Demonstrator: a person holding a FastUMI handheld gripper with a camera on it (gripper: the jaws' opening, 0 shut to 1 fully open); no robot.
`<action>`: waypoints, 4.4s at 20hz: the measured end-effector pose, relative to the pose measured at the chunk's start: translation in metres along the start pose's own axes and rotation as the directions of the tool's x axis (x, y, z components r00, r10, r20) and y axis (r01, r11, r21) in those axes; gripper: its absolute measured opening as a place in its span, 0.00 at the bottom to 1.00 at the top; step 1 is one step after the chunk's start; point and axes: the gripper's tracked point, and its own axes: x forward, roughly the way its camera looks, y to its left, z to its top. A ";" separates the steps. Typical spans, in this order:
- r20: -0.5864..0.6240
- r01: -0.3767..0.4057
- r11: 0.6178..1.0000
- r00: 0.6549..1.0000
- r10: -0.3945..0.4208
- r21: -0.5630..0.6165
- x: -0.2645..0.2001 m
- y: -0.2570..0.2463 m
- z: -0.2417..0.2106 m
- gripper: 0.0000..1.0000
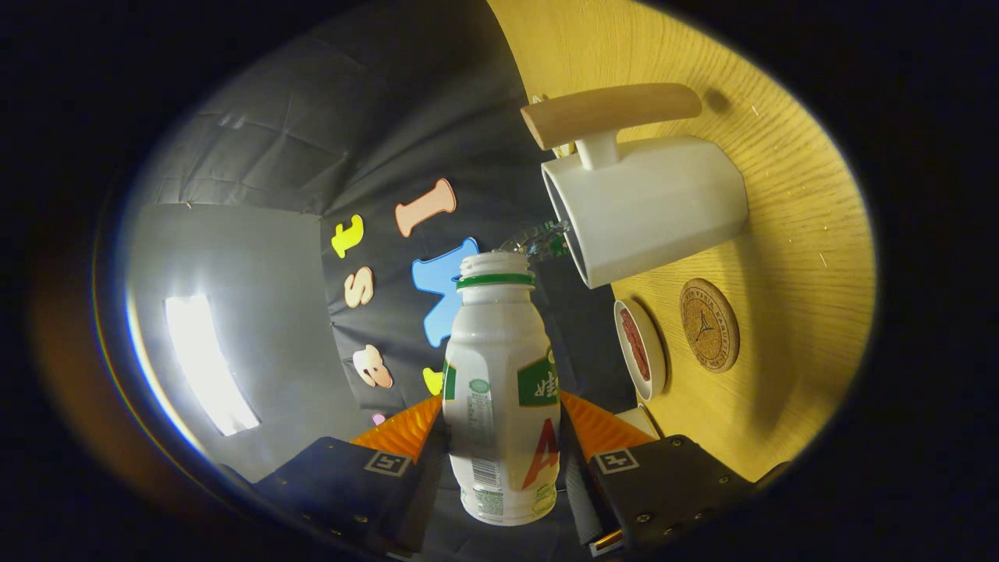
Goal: Take the bottle from table, then pour the juice into the cup, finally place the bottle on the coaster
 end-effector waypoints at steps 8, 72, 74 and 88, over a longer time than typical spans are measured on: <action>0.020 0.004 0.999 1.000 -0.004 0.033 0.000 0.003 0.002 0.70; 0.028 0.085 0.938 0.996 -0.080 -0.336 0.014 0.006 0.023 0.70; 0.028 0.100 0.911 0.995 -0.097 -0.400 0.020 0.005 0.022 0.70; 0.039 0.138 0.597 0.984 -0.175 -0.790 0.041 0.013 0.010 0.71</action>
